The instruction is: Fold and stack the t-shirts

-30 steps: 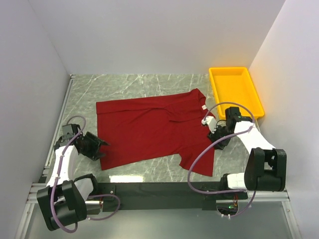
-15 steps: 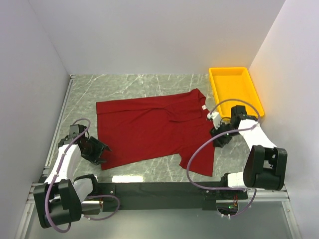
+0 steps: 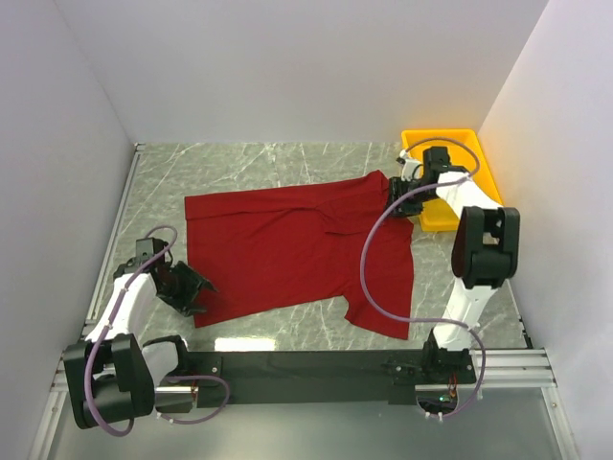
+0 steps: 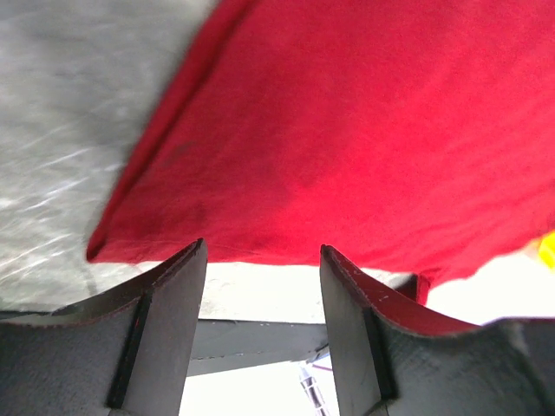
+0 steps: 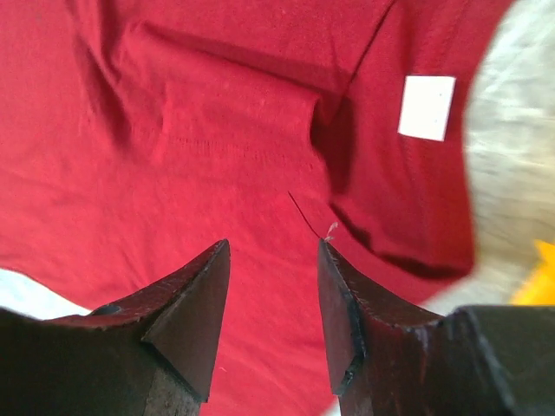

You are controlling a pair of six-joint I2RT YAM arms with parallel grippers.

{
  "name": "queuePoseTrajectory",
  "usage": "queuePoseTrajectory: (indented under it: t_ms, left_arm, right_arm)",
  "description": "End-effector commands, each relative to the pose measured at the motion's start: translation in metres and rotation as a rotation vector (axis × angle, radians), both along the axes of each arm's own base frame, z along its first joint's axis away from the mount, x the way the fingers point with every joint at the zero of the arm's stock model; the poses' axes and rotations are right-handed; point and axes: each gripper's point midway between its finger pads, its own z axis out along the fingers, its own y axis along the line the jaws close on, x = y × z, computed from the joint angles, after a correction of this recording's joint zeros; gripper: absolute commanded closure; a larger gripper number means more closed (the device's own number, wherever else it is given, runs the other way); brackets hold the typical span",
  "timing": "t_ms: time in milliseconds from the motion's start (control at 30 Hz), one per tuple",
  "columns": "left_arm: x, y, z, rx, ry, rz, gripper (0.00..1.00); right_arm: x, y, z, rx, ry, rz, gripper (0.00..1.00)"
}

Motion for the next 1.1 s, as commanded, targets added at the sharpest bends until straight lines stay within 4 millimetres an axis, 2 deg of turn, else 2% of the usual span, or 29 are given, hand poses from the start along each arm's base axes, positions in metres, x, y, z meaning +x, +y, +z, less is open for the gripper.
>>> queuePoseTrajectory:
  t_ms: [0,33,200,667,800,967,1067]
  left_arm:
    - [0.027,-0.008,0.026,-0.040,-0.170,-0.089,0.40]
    - [0.029,-0.009,0.031,-0.044,-0.198,-0.095,0.40]
    - [0.041,-0.011,0.047,-0.049,-0.294,-0.099,0.40]
    - [0.048,-0.011,0.048,-0.058,-0.300,-0.110,0.40]
    - [0.049,-0.012,0.047,-0.059,-0.298,-0.111,0.40]
    - [0.050,-0.011,0.047,-0.058,-0.298,-0.111,0.40]
    - [0.051,-0.011,0.047,-0.057,-0.297,-0.111,0.40]
  right_arm:
    - [0.016,0.016,0.008,0.062,0.048,-0.098,0.48]
    - [0.018,0.017,0.000,0.063,0.072,-0.111,0.49]
    - [0.029,0.010,-0.011,0.028,0.092,-0.165,0.50]
    - [0.034,0.002,-0.043,-0.038,0.153,-0.193,0.53]
    - [0.032,0.007,-0.045,-0.012,0.169,-0.187,0.59]
    - [0.027,0.011,-0.040,0.010,0.172,-0.173,0.76]
    - [0.026,0.014,-0.029,0.032,0.161,-0.170,0.87]
